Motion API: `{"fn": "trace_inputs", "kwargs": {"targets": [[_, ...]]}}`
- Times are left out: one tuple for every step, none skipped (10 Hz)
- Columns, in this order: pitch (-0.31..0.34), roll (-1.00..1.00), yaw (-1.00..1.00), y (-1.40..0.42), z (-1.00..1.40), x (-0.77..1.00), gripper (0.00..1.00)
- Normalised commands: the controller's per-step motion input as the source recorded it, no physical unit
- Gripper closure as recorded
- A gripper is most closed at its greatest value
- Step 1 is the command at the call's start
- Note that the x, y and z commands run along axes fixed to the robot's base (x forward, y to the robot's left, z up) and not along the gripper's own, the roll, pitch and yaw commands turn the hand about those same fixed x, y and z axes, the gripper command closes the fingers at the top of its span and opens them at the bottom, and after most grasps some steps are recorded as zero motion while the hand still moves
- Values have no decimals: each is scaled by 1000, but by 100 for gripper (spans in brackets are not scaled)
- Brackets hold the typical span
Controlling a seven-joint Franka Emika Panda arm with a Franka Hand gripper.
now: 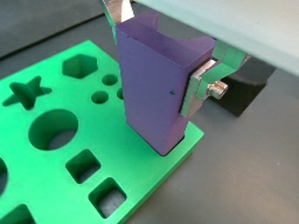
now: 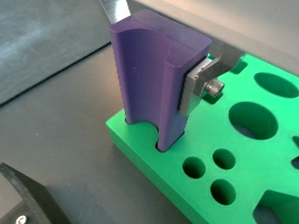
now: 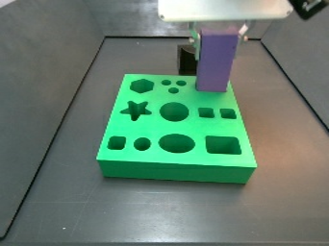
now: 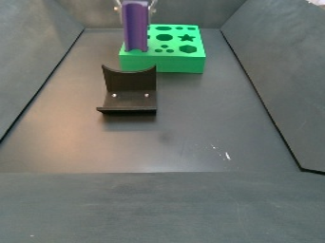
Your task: Insert the arch object.
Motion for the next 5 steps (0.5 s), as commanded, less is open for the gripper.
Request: {"fn": "trace_inputs", "kwargs": {"targets": [[31, 0, -11, 0, -291, 214, 100], [37, 0, -26, 0, -217, 189, 100], [39, 0, -31, 0, -160, 143, 100], [0, 0, -43, 0, -69, 20, 100], [0, 0, 0, 0, 0, 0, 100]]}}
